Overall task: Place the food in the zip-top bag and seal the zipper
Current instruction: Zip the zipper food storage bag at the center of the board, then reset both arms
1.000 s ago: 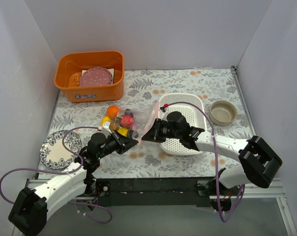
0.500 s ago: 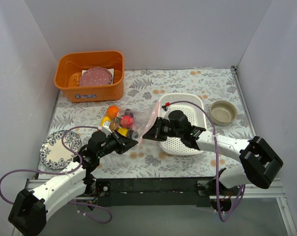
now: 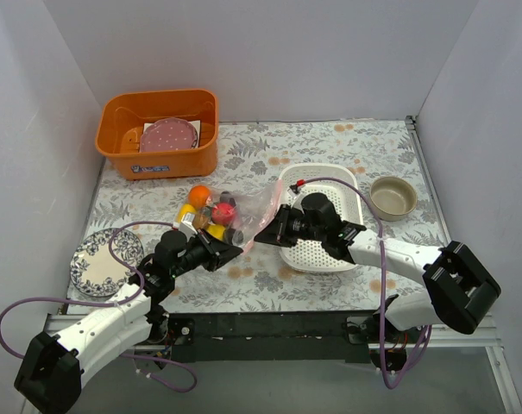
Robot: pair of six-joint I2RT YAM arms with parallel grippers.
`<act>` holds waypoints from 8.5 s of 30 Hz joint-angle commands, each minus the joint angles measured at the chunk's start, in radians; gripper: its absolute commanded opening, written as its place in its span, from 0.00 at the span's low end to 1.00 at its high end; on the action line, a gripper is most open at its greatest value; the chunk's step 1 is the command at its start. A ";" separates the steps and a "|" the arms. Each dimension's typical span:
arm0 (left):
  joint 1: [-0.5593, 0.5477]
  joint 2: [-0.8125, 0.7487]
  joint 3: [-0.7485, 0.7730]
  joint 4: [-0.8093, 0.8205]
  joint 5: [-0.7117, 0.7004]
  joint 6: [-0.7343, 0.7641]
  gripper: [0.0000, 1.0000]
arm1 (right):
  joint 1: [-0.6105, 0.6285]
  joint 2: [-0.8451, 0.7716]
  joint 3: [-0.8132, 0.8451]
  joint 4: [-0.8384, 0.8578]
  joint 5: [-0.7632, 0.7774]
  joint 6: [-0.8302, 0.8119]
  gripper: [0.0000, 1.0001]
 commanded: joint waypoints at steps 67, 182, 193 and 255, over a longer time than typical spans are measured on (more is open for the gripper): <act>-0.002 -0.134 0.019 -0.235 -0.037 -0.111 0.00 | -0.187 -0.028 -0.011 0.081 0.009 -0.040 0.17; -0.002 -0.144 -0.007 -0.208 -0.014 -0.109 0.00 | -0.522 -0.063 0.041 -0.025 -0.049 -0.277 0.65; -0.002 -0.137 0.196 -0.427 -0.118 0.140 0.16 | -0.522 -0.137 0.040 -0.221 0.024 -0.443 0.65; 0.297 0.400 0.873 -0.523 -0.155 1.007 0.98 | -0.729 -0.299 0.149 -0.546 0.656 -0.775 0.98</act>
